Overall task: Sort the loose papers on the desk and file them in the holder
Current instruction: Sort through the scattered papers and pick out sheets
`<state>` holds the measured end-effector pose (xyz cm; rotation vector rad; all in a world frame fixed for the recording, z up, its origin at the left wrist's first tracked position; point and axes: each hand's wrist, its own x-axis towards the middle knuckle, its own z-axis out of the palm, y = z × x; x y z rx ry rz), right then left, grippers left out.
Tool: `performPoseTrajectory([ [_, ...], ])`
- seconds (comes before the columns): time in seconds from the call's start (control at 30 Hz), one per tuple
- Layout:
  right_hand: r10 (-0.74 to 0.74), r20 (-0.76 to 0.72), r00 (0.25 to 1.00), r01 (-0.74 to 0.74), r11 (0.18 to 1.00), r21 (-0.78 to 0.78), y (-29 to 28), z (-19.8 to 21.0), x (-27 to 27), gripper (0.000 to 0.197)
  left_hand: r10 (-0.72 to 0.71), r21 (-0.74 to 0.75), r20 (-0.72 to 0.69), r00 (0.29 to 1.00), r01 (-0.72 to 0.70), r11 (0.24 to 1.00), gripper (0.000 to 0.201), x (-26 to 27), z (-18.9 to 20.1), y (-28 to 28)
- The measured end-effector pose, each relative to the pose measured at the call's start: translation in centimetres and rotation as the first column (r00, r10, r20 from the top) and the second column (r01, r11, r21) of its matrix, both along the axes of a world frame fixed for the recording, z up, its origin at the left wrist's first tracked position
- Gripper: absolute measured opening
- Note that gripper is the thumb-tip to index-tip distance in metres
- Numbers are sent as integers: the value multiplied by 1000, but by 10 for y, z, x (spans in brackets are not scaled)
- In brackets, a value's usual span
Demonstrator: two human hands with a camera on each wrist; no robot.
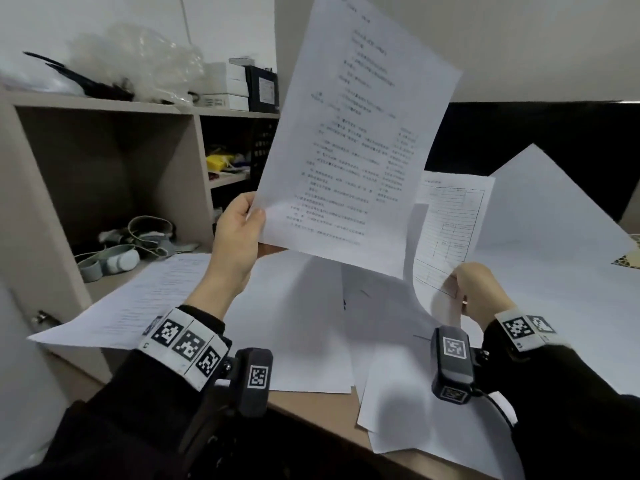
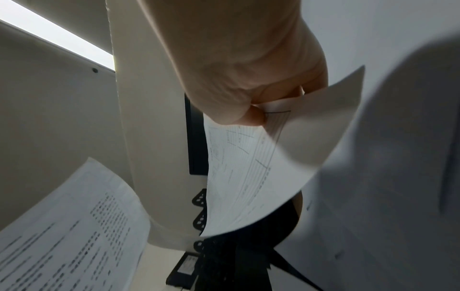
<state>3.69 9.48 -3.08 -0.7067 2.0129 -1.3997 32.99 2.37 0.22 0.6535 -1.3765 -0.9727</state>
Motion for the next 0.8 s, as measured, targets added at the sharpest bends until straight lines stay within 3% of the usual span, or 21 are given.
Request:
performPoseTrajectory([
  [0.23, 117, 31, 993, -117, 993, -20, -24, -5, 41, 33, 51, 57, -23, 998, -50, 997, 26, 32, -24, 2],
  [0.47, 166, -34, 986, -167, 985, -35, -43, 5, 85, 35, 221, 119, -26, 975, -216, 969, 21, 85, -21, -9],
  [0.63, 184, 6, 983, -184, 981, -62, -55, 2, 111, 23, 367, 268, 70, 928, -371, 889, 17, 140, -28, -23],
  [0.8, 183, 58, 981, -178, 981, -71, -69, -3, 128, 21, 395, 445, 214, 893, -449, 775, 19, 192, -47, -33],
])
